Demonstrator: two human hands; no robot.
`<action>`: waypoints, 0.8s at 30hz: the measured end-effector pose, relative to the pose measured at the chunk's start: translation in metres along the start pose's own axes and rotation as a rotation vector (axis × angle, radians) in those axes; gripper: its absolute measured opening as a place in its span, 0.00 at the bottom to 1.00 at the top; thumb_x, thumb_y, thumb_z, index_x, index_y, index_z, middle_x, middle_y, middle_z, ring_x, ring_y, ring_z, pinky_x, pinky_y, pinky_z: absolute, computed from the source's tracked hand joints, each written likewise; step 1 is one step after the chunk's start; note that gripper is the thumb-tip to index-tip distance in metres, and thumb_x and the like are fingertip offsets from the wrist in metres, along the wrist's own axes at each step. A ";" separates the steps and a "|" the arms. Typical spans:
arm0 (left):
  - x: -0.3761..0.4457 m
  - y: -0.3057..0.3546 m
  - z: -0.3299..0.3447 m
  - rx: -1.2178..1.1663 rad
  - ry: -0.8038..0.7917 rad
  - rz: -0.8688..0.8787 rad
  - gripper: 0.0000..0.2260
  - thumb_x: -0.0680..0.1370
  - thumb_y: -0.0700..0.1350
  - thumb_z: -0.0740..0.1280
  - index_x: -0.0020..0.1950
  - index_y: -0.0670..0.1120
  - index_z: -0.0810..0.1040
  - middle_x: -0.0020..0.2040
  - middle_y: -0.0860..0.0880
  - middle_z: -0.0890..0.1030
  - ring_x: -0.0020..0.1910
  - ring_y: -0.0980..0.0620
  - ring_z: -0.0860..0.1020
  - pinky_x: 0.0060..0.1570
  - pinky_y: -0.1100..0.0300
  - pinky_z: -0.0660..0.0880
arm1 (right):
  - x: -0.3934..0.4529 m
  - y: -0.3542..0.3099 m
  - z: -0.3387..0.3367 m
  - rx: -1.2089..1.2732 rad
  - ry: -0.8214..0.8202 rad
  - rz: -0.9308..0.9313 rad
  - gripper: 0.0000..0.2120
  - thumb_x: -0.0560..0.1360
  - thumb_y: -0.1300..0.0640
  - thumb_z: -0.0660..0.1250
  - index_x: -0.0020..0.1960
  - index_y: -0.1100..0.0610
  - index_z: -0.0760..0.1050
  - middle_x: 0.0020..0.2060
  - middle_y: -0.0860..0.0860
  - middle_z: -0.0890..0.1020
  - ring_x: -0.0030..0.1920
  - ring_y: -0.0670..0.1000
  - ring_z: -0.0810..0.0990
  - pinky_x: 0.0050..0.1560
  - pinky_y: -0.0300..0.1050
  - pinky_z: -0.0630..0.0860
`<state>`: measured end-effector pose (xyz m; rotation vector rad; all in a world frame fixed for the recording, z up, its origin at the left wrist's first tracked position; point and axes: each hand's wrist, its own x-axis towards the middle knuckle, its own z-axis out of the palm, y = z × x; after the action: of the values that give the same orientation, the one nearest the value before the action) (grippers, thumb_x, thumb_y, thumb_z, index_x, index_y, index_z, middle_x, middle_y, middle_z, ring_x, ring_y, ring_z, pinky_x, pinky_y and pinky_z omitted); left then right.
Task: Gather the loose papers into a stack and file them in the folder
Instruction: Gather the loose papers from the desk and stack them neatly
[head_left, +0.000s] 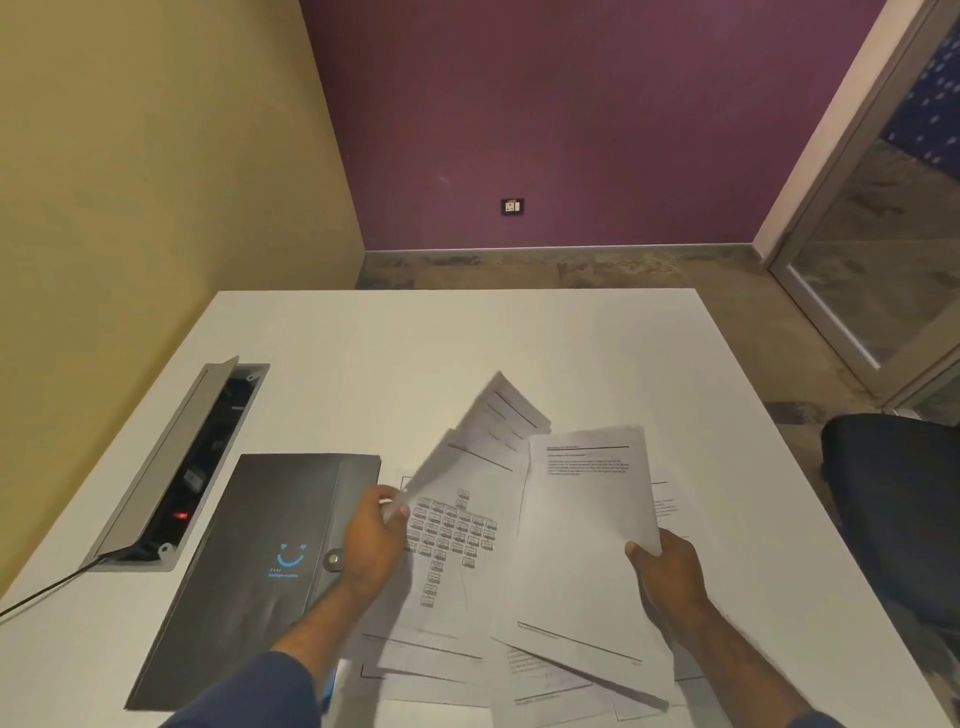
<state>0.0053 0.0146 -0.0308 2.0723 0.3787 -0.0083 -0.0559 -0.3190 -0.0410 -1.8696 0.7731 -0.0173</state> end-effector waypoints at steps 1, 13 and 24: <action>0.004 0.003 -0.007 -0.029 0.034 0.003 0.07 0.78 0.35 0.66 0.55 0.42 0.77 0.41 0.47 0.80 0.39 0.42 0.80 0.37 0.55 0.75 | 0.000 0.001 0.000 0.003 0.009 -0.001 0.07 0.75 0.70 0.67 0.51 0.71 0.78 0.36 0.55 0.79 0.34 0.51 0.74 0.31 0.39 0.67; 0.015 0.025 -0.070 -0.252 0.107 -0.052 0.08 0.80 0.46 0.67 0.55 0.43 0.80 0.44 0.50 0.84 0.42 0.53 0.82 0.46 0.54 0.80 | -0.014 -0.008 0.011 0.141 -0.030 0.033 0.09 0.74 0.69 0.66 0.54 0.65 0.79 0.41 0.55 0.83 0.37 0.51 0.78 0.36 0.38 0.72; -0.017 0.054 -0.048 -0.998 -0.397 -0.354 0.17 0.83 0.48 0.59 0.68 0.40 0.76 0.62 0.41 0.82 0.62 0.42 0.80 0.65 0.43 0.72 | -0.024 -0.032 0.027 0.346 -0.229 0.113 0.15 0.74 0.68 0.68 0.60 0.62 0.76 0.51 0.58 0.83 0.52 0.61 0.82 0.57 0.56 0.78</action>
<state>-0.0032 0.0261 0.0415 0.9712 0.3871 -0.3637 -0.0489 -0.2770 -0.0177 -1.4689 0.6682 0.1254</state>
